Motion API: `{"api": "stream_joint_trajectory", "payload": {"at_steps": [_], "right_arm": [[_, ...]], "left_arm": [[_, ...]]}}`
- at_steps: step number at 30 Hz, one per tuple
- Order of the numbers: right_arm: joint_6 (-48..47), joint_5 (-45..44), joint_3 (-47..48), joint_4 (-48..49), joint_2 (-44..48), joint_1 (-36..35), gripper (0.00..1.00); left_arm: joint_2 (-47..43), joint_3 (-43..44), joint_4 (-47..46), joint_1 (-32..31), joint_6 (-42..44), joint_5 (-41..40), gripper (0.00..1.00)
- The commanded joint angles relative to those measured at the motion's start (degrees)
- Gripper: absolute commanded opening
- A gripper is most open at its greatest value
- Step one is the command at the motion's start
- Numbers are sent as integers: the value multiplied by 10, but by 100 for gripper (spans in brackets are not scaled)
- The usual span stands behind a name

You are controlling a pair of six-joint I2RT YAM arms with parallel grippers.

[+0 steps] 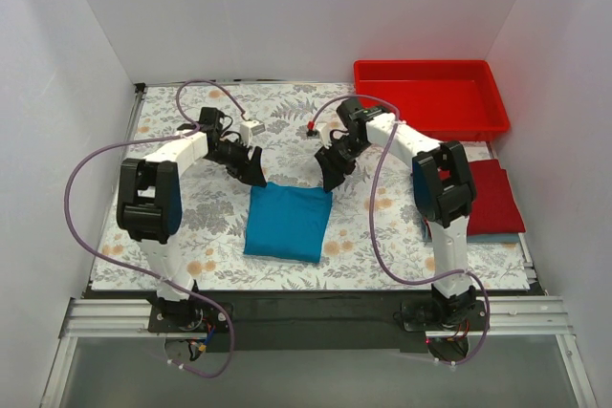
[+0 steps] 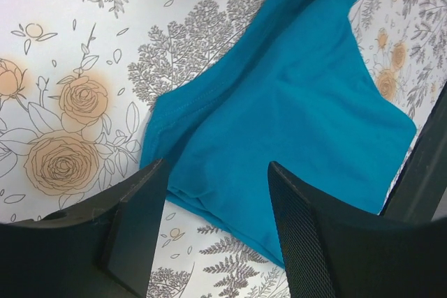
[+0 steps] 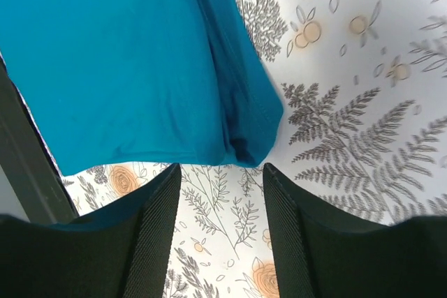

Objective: Fold and stack the t-shirts
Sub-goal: Fold the tshirt

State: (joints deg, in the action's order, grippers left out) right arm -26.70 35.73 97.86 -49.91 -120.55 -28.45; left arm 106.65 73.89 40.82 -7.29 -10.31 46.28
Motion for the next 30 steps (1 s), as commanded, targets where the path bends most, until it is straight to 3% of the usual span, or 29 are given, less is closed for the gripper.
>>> {"api": "stream_joint_trajectory", "payload": {"at_steps": [1,16,22,27,29,30], "right_arm": [[-6,-6,-6,-16,-21,-3,55],[2,7,4,-18,-36,-13,49],[10,15,20,-17,-36,-16,48],[11,17,18,-18,-44,-23,31],[9,14,17,-19,-43,-24,17],[8,11,19,-19,-43,-24,12]], "left_arm": [[12,40,24,-2,0,-11,57],[37,21,9,-3,21,-47,55],[44,20,2,-4,23,-43,45],[47,25,1,-6,20,-42,33],[45,25,1,-5,20,-44,27],[44,24,1,-6,20,-44,20]]}}
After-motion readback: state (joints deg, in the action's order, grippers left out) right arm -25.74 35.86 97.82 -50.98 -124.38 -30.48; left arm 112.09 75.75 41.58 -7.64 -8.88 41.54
